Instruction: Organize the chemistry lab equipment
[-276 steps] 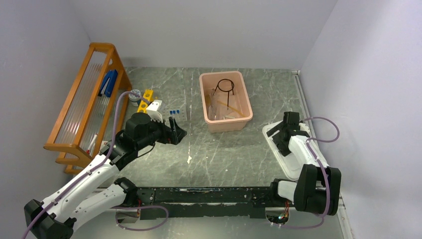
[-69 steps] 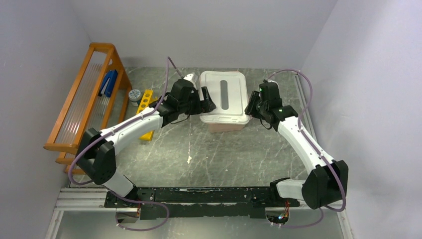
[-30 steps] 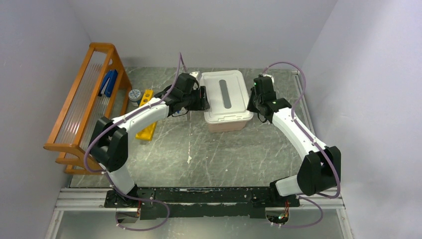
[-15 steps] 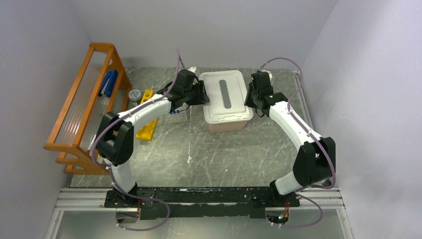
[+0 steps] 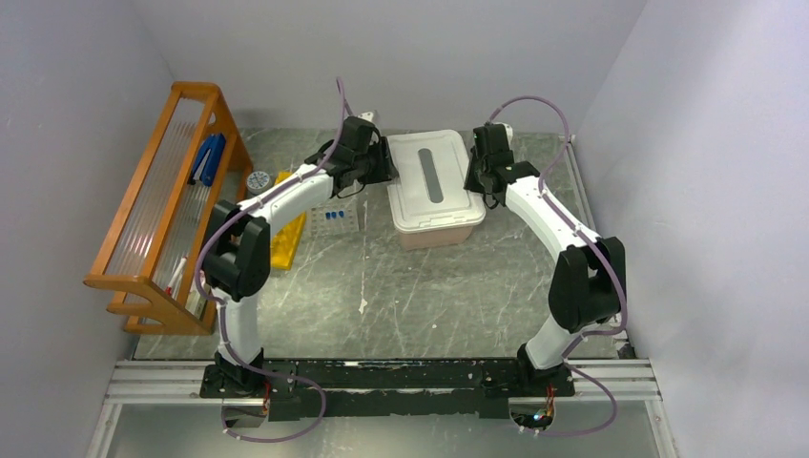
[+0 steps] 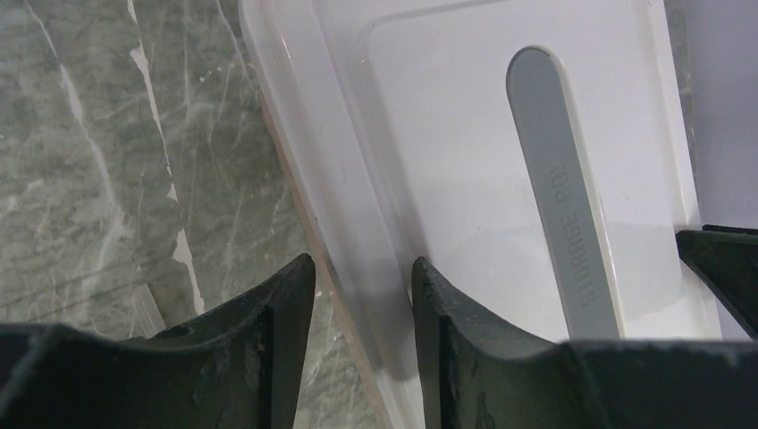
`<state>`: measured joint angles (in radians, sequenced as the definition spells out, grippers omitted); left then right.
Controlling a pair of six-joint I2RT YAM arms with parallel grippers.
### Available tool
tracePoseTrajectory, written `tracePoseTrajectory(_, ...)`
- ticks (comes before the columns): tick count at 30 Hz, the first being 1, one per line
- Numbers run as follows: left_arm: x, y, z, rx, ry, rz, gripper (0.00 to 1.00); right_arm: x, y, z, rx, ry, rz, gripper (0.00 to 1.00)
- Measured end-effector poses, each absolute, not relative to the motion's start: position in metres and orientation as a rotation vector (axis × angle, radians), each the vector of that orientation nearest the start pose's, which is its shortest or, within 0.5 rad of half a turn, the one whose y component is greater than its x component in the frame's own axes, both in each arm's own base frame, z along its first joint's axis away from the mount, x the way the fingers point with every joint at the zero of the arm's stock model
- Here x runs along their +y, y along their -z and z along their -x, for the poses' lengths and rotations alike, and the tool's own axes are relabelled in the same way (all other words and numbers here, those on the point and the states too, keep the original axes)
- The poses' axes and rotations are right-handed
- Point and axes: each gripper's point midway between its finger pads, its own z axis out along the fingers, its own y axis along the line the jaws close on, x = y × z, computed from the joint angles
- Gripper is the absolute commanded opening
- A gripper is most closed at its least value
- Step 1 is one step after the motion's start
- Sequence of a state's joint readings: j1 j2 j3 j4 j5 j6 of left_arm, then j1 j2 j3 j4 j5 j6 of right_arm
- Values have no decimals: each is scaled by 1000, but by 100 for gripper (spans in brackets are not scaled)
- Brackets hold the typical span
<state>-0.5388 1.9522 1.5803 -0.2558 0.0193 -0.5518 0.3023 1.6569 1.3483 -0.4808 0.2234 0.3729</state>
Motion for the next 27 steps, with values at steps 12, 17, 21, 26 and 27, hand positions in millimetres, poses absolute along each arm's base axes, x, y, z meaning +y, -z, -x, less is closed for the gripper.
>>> tracePoseTrajectory(12, -296, -164, -478, 2270, 501, -58, 73, 111, -167, -436, 2301, -95, -216, 52)
tracePoseTrajectory(17, -287, -209, -484, 2200, 445, -89, 87, 110, -199, -427, 2259, -126, -234, 66)
tracePoseTrajectory(21, -266, -253, -458, 2137, 432, -102, 91, 110, -250, -402, 2151, -218, -236, 90)
tracePoseTrajectory(26, -231, -305, -397, 2055, 457, -134, 89, 111, -282, -343, 2069, -340, -217, 100)
tracePoseTrajectory(27, -224, -313, -383, 2038, 467, -148, 89, 111, -282, -333, 2071, -357, -216, 100)
